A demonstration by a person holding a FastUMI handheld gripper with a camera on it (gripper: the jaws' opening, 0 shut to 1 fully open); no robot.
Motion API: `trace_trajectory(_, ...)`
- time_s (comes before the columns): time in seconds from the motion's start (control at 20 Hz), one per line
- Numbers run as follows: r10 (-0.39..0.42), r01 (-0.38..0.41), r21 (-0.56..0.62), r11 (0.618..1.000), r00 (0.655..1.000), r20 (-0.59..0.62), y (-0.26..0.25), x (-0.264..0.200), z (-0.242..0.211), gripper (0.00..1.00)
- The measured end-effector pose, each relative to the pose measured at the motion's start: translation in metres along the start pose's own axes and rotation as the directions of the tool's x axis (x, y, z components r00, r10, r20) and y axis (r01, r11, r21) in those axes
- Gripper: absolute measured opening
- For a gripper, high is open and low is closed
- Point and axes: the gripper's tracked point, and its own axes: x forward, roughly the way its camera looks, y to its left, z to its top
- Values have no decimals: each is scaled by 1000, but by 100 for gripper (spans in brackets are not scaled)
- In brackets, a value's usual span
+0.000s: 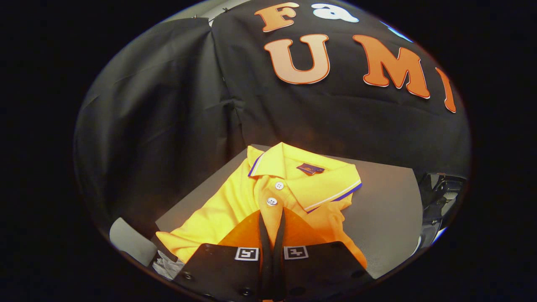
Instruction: Put the clothes into the washing machine and then close the washing machine lid.
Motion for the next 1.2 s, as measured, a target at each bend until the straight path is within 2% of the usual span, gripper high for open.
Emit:
trace_trajectory(0.2, 23, -20, -24, 999, 991, 134, 8, -17, 28, 8)
trace_trajectory(0.3, 57, -48, -45, 998, 972, 229, 19, -32, 47, 8)
trace_trajectory(0.35, 51, -37, -57, 998, 963, 263, 22, -38, 52, 8)
trace_trajectory(0.6, 53, -32, -62, 998, 926, 374, 35, -80, 82, 8)
trace_trajectory(0.9, -22, 48, -44, 998, 887, 460, 49, -135, 86, 8)
trace_trajectory(1.2, -73, 94, -13, 996, 849, 523, 23, -190, 93, 8)
